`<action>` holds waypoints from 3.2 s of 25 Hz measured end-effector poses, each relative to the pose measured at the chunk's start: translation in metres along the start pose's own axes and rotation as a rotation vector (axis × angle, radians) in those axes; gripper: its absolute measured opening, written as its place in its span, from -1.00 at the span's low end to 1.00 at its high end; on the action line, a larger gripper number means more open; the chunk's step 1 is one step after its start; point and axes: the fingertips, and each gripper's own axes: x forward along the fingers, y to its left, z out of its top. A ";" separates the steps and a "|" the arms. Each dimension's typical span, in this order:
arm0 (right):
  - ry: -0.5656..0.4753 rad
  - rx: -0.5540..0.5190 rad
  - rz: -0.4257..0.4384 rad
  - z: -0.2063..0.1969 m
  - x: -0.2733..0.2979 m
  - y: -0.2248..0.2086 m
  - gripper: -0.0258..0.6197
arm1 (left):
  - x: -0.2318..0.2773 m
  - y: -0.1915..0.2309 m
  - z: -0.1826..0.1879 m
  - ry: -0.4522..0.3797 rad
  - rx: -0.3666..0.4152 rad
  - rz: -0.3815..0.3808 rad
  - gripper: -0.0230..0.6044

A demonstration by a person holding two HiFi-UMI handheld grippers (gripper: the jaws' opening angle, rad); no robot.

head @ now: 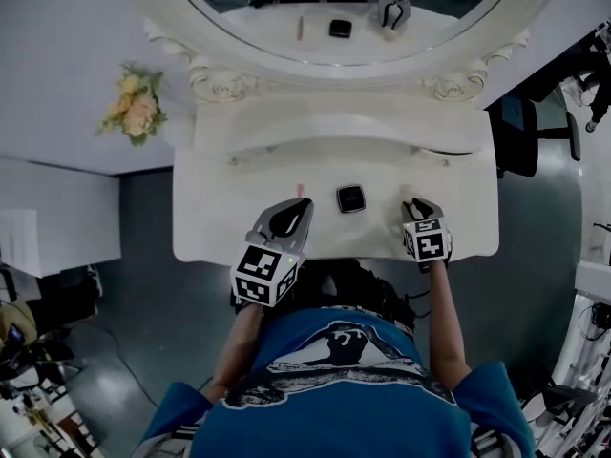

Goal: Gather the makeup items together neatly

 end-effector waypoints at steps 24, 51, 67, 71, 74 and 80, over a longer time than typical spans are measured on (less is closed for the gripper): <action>-0.304 0.099 -0.003 0.069 -0.083 0.064 -0.37 | -0.054 0.026 0.004 -0.064 0.029 0.005 -0.87; -0.402 0.199 0.030 0.070 -0.143 0.178 -0.56 | -0.110 0.017 -0.045 -0.044 0.023 -0.128 -0.87; -0.455 0.194 0.154 0.051 -0.171 0.196 -0.67 | -0.109 -0.041 -0.048 -0.073 0.033 -0.114 -0.87; -0.486 0.197 0.186 0.038 -0.187 0.195 -0.76 | -0.113 -0.071 -0.057 -0.063 0.043 -0.110 -0.87; -0.496 0.199 0.202 0.025 -0.195 0.195 -0.81 | -0.120 -0.089 -0.067 -0.055 0.053 -0.099 -0.87; -0.506 0.185 0.257 -0.003 -0.207 0.204 -0.89 | -0.141 -0.116 -0.089 -0.043 0.050 -0.037 -0.87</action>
